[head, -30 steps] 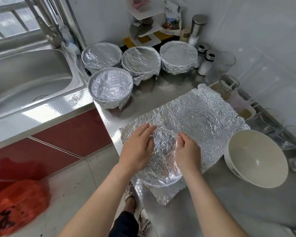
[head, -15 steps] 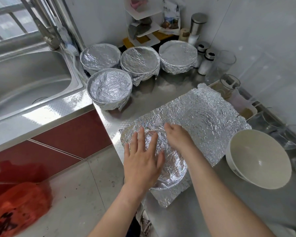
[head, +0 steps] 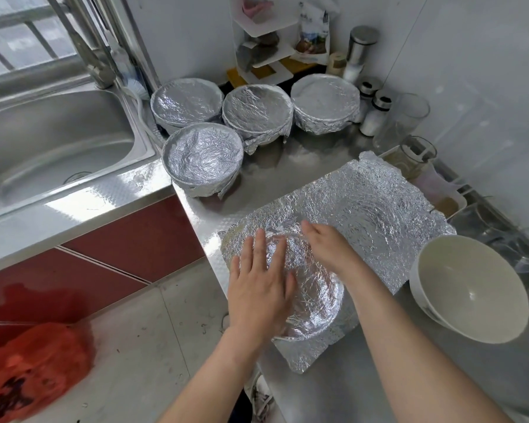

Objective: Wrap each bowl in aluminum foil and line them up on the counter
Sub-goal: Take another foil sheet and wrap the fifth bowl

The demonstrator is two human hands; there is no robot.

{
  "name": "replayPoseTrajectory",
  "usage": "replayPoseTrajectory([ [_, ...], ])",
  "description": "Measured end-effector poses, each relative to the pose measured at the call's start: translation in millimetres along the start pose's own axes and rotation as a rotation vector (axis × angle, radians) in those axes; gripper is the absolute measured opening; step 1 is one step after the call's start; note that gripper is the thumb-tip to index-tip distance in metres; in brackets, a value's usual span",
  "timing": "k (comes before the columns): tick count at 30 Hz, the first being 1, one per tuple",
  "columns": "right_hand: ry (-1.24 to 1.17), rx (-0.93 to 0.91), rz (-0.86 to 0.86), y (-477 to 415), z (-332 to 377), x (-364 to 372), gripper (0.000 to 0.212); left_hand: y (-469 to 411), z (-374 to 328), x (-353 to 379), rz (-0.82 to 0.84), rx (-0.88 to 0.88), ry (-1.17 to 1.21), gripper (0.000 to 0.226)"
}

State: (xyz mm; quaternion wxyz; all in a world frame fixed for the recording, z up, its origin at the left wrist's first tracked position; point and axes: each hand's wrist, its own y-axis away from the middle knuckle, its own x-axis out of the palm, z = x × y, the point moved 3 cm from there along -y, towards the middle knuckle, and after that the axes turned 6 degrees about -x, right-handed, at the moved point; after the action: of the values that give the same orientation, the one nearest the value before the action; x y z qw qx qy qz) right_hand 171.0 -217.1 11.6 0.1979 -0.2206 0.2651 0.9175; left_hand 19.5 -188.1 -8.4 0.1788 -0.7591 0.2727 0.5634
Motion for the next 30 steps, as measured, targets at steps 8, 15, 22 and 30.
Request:
replayPoseTrajectory([
  [8, 0.003, 0.147, -0.101, -17.2, -4.9, -10.5, 0.042, -41.0, 8.7, -20.3, 0.093, -0.104, 0.334, 0.041],
  [15, 0.118, 0.064, -0.087, -24.7, 4.6, 9.8, 0.039, -55.1, 3.8, -14.3, 0.109, -0.012, 0.308, 0.031],
  [22, 0.109, -0.077, 0.006, -18.7, 9.5, 8.8, 0.029, -57.5, 8.3, -9.6, 0.116, 0.001, 0.377, 0.042],
  [30, -0.007, -0.151, 0.152, -16.8, 10.3, 11.4, 0.027, -80.2, 13.8, -11.7, 0.371, 0.177, 0.407, 0.052],
])
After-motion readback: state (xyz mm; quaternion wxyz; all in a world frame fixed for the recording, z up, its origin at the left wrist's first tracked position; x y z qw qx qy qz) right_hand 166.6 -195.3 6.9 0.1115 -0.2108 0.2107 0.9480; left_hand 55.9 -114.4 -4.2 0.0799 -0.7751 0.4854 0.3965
